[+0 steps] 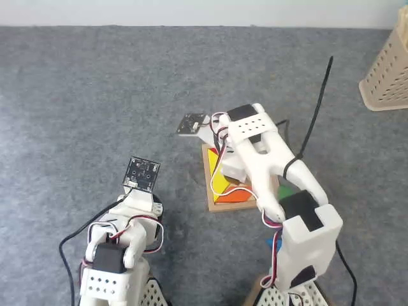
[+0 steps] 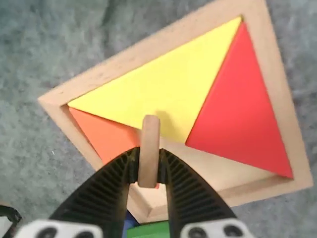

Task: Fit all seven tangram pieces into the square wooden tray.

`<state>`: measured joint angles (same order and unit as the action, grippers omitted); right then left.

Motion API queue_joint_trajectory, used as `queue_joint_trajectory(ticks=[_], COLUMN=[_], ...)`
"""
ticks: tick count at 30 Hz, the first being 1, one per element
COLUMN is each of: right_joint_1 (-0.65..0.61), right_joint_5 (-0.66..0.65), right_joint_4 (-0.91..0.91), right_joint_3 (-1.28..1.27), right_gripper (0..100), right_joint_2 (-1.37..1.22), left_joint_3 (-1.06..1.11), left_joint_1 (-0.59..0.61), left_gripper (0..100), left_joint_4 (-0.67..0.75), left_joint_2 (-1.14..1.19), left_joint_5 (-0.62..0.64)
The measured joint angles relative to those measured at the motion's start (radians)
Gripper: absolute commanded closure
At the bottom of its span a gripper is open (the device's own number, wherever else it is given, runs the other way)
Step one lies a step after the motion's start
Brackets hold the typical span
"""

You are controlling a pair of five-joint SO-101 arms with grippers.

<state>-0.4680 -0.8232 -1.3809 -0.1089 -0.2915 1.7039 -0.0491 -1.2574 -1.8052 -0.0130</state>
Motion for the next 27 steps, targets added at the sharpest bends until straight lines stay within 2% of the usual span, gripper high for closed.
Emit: queue_joint_trajectory(ticks=[13,18,27], right_joint_1=[-0.006,-0.008,-0.008], right_joint_5=[-0.084,-0.084,-0.084], right_joint_4=[0.000,0.000,0.000], right_joint_3=[-0.048,-0.048,-0.048], right_gripper=[98.7,88.8,89.2], right_joint_2=[0.000,0.000,0.000], left_joint_3=[0.000,0.000,0.000], left_joint_1=[0.000,0.000,0.000], left_gripper=[99,99,99], left_joint_4=[0.000,0.000,0.000], left_joint_2=[0.000,0.000,0.000], left_joint_5=[0.000,0.000,0.000])
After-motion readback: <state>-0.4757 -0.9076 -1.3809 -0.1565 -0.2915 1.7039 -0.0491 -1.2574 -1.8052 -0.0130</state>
